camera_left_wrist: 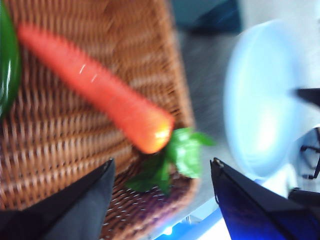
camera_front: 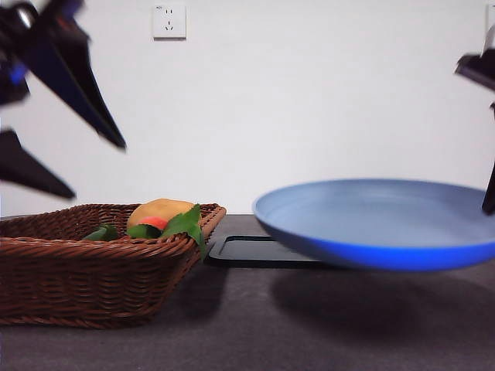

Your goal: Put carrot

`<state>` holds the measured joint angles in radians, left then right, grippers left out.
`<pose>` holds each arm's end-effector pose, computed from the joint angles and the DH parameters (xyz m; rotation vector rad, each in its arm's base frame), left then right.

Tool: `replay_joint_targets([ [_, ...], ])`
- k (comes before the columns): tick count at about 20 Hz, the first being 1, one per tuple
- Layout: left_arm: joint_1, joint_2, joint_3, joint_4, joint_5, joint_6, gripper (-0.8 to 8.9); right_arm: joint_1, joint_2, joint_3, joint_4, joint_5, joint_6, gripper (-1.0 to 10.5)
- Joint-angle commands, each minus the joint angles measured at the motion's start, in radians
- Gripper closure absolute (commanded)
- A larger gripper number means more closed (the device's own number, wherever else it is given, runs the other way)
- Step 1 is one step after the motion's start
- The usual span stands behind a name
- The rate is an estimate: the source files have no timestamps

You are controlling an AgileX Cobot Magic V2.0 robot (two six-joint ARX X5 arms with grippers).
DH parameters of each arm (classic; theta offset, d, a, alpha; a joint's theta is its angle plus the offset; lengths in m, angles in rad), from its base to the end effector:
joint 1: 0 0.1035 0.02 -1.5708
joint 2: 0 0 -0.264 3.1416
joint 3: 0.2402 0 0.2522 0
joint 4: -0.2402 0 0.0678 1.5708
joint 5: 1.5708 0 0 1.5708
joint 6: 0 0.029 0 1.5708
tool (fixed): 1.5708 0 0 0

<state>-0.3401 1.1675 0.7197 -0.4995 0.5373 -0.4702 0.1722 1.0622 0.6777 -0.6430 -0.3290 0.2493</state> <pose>0.1999 -0.0865 0.2191 -0.5012 1.1472 -0.5674 0.1858 0.0418 0.2163 0.3033 1.0874 0.3251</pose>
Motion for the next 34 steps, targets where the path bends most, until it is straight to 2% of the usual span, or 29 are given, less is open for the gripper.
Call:
replay_joint_targets([
  [1,-0.013,0.104,0.050,0.007,-0.011,-0.041,4.76,0.003,-0.032,0.012,0.000,-0.002,-0.011,9.4],
  [5,-0.015,0.255,0.160,-0.023,-0.027,-0.055,4.77,0.003,-0.070,0.011,-0.003,-0.005,-0.015,9.4],
  [10,-0.039,0.416,0.304,-0.153,-0.075,-0.054,4.78,0.003,-0.071,0.011,-0.003,-0.005,-0.024,9.4],
  [16,-0.072,0.499,0.329,-0.166,-0.101,-0.054,4.79,0.003,-0.071,0.011,-0.003,-0.005,-0.034,9.4],
  [17,-0.073,0.506,0.329,-0.166,-0.101,-0.054,5.06,0.003,-0.071,0.011,-0.003,-0.005,-0.034,9.4],
  [19,-0.074,0.509,0.329,-0.166,-0.100,-0.041,6.16,0.003,-0.071,0.011,-0.003,-0.005,-0.034,9.4],
  [21,-0.073,0.509,0.329,-0.166,-0.092,-0.007,6.83,0.003,-0.071,0.011,-0.003,-0.005,-0.034,9.4],
  [28,-0.063,0.470,0.329,-0.220,-0.061,0.060,6.90,0.003,-0.071,0.011,-0.003,-0.005,-0.034,9.4],
  [34,-0.038,0.269,0.372,-0.257,-0.028,0.107,6.90,0.006,-0.069,0.011,-0.003,-0.013,-0.029,9.4],
])
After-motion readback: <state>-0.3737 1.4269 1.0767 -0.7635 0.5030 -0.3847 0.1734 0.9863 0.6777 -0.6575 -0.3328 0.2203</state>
